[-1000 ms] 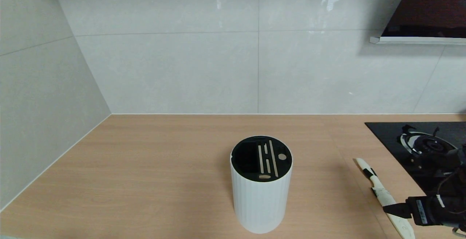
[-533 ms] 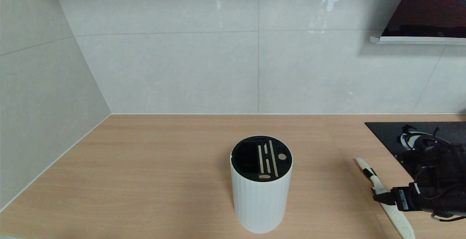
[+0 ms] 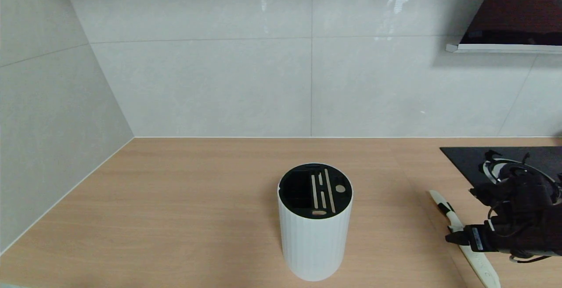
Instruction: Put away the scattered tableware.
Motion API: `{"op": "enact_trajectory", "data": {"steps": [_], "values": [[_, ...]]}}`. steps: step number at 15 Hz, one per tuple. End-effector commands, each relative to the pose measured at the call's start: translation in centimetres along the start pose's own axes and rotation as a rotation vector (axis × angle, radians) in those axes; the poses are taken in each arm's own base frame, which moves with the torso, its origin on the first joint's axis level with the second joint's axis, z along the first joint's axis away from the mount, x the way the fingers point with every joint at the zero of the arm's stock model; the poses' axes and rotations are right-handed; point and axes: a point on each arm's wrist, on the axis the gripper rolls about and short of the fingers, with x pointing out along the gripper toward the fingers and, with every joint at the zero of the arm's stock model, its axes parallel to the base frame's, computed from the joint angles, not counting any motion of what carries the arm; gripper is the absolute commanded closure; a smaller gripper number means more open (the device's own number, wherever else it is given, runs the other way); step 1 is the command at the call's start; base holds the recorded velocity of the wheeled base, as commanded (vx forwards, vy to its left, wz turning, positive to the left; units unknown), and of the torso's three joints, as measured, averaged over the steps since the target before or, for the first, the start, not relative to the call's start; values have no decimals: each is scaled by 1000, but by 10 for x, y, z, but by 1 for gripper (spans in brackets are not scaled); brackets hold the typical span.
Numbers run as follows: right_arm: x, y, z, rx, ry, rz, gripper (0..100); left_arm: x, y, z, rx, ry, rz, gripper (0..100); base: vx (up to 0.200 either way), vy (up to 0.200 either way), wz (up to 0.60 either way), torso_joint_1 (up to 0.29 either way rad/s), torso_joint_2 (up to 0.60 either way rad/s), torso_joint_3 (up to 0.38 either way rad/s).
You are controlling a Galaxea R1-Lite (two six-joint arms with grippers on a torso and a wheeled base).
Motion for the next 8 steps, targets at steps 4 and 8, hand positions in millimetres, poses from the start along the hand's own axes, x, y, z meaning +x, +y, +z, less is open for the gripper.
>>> {"op": "enact_trajectory", "data": {"steps": [4, 8], "values": [[9, -4, -4, 7, 23, -6, 0, 0, 0, 0, 0, 0, 0, 0, 0, 0, 0, 0, 0, 0], [14, -5, 2, 5, -40, -12, 0, 0, 0, 0, 0, 0, 0, 0, 0, 0, 0, 0, 0, 0]]}}
